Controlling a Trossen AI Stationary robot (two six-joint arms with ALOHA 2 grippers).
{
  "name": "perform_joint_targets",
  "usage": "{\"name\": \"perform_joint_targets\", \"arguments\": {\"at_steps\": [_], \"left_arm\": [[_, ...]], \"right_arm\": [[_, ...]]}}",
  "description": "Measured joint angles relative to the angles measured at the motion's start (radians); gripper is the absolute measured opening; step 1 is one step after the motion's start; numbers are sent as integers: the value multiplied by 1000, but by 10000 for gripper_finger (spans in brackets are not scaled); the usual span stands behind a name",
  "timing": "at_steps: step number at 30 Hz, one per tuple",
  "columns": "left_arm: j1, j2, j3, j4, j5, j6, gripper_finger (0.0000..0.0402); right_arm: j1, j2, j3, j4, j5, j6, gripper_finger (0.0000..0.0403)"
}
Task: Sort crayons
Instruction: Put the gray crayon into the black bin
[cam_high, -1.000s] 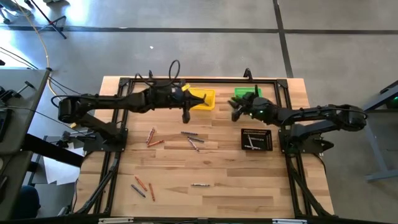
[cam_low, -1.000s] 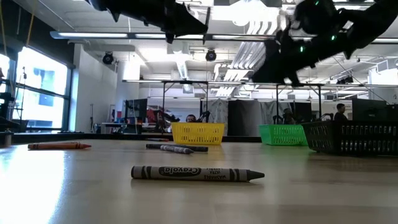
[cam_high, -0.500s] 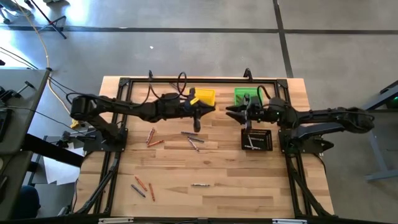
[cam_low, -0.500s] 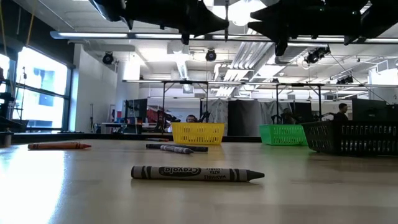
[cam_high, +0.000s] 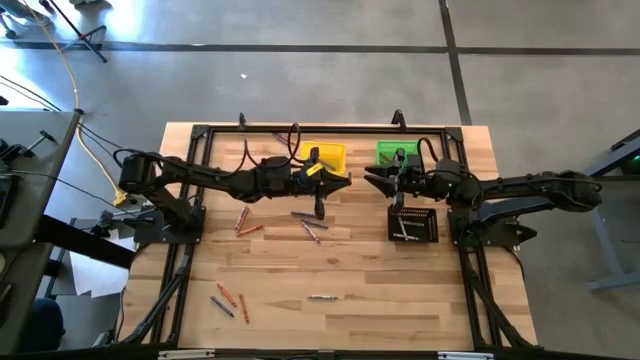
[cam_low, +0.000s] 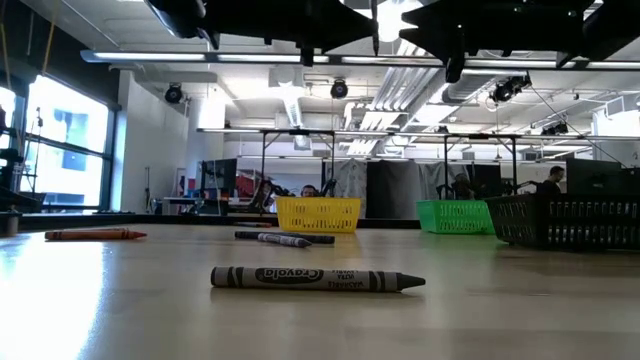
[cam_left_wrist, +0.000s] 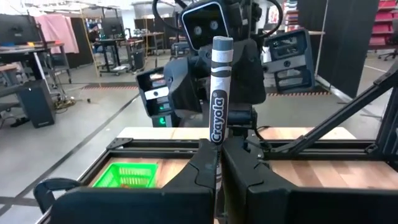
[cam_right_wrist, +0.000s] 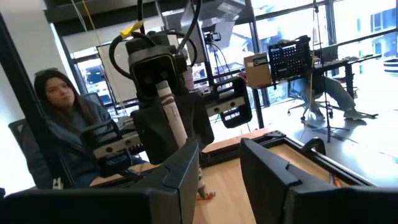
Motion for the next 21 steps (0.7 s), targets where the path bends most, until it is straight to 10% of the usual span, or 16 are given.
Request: {"name": "perform_joint_targets", "arguments": {"at_steps": [21], "left_arm": [[-4,19,0,69,-1,-11,0]], "right_arm": [[123,109,97,8,173,-119,112]]}}
